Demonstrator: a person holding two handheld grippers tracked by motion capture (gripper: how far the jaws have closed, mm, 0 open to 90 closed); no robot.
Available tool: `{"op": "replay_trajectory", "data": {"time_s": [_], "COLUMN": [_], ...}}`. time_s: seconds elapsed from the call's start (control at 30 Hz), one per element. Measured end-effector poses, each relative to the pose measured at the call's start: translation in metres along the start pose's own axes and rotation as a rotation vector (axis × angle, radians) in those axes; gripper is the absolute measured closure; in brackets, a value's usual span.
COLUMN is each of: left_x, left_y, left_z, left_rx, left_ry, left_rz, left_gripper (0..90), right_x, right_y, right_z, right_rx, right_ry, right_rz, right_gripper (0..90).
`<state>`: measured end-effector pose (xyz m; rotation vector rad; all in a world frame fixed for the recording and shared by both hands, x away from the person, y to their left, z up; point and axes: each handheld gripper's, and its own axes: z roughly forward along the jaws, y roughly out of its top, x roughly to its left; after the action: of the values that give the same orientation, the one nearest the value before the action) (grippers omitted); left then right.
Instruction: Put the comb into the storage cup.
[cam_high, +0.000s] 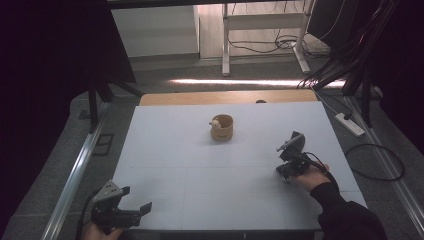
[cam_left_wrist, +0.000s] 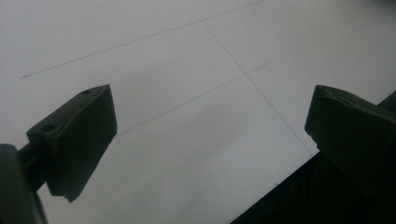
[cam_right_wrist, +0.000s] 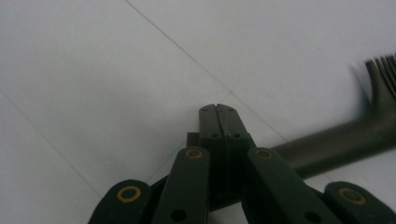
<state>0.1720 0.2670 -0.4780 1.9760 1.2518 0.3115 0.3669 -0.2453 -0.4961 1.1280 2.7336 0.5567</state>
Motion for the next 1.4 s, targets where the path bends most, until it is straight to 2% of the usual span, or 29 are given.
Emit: {"op": "replay_trajectory", "data": {"time_s": [0.4,1.13,1.27,1.4], "left_x": [0.0,0.0,0.0,0.0], "left_y": [0.0,0.0,0.0,0.0], "left_z": [0.0,0.0,0.0,0.0], "left_rx": [0.0,0.002,0.005,0.005], "left_ry": [-0.001,-0.002,-0.002,-0.002], "left_rz": [-0.001,-0.001,0.0,0.0], "left_gripper": [3.2,3.4,3.4,3.4], "right_x": [-0.01,-0.042,-0.041,-0.036], "right_y": [-0.02,-0.046,-0.046,-0.042], "right_z": [-0.009,-0.023,-0.023,-0.03], "right_rx": [-0.003,-0.022,-0.027,-0.059], "right_ry": [-0.006,-0.035,-0.03,-0.028], "right_rz": [0.032,0.11,0.108,0.094], "right_gripper": [90.0,88.9,88.9,88.0]}}
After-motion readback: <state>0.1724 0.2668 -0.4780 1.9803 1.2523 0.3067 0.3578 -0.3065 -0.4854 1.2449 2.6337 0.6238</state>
